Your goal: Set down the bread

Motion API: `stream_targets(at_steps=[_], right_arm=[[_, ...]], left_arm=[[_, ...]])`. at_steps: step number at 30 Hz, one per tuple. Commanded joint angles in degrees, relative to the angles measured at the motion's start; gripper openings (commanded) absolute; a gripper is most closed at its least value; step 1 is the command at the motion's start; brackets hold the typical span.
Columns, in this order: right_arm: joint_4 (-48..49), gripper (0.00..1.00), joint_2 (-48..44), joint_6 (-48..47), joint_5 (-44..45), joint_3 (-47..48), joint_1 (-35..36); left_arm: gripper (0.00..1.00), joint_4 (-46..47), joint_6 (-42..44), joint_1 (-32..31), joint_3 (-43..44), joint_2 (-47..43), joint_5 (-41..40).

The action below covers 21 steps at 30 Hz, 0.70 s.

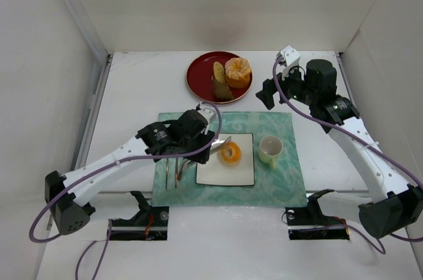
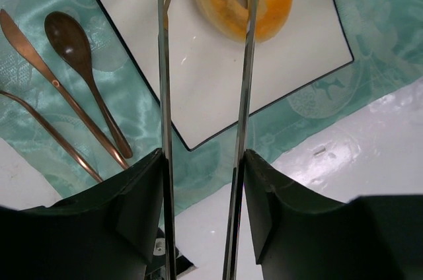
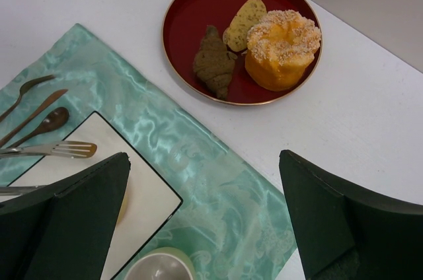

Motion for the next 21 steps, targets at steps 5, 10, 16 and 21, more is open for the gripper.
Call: stream_targets(at_steps=[5, 10, 16, 21], right_arm=[[3.1, 1.0, -1.9, 0.1, 0.5, -0.1, 0.2], [3.1, 1.0, -1.9, 0.1, 0.0, -0.1, 0.2], [3.1, 1.0, -1.9, 0.1, -0.5, -0.1, 0.2], [3.1, 1.0, -1.9, 0.1, -0.5, -0.1, 0.2]], left_arm=[[0.44, -1.1, -1.9, -0.2, 3.3, -6.8, -0.9], [0.43, -4.6, -5.4, -0.2, 10.5, -10.5, -16.2], [0.4, -0.8, 0.7, 2.0, 14.2, -14.5, -34.9], [0.4, 4.8, 7.7, 4.1, 9.8, -13.3, -41.3]])
